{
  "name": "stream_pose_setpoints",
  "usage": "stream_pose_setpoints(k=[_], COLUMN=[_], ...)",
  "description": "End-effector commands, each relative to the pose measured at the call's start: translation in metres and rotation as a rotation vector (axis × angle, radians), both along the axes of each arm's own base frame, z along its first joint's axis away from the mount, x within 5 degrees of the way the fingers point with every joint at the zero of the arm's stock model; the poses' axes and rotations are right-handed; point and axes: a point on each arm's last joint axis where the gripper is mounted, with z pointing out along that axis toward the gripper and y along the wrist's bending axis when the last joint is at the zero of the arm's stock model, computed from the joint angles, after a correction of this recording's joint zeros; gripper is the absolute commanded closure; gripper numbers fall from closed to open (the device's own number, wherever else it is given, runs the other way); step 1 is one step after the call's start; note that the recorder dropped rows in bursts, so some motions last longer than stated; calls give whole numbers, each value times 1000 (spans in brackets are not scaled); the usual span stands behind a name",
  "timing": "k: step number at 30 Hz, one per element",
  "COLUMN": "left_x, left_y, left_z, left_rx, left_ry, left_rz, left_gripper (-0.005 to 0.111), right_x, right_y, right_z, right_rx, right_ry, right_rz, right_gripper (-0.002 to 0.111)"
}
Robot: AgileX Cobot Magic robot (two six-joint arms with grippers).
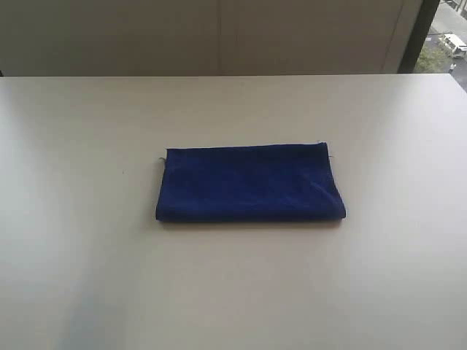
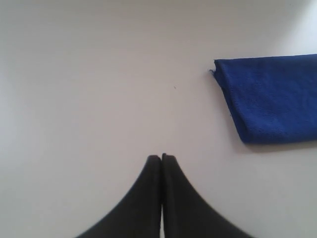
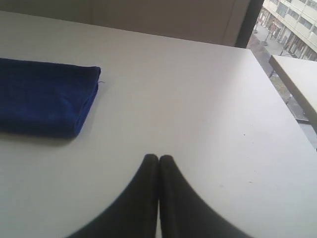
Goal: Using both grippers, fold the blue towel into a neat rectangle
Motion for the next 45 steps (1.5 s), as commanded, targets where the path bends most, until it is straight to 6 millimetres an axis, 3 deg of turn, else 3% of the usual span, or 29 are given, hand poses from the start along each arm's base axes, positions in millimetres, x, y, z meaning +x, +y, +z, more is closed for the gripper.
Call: stream_pose_setpoints(k=[1, 34, 38, 45], left_x=[-1, -2, -11, -42], left_y=[-1, -3, -1, 3], left_z=[-2, -2, 7, 28], left_rx=[-13, -11, -21, -51], left_ry=[9, 5, -62, -285], left_rz=[-3, -18, -19, -20], left_gripper=[107, 107, 107, 107], right_x=[0, 1, 1, 1], right_y=[1, 2, 2, 2], right_z=[0, 1, 1, 1], right_rx=[-28, 8, 8, 10], right_ry=[-6, -26, -26, -26], right_rz=[18, 20, 20, 20], right_gripper=[108, 108, 108, 108])
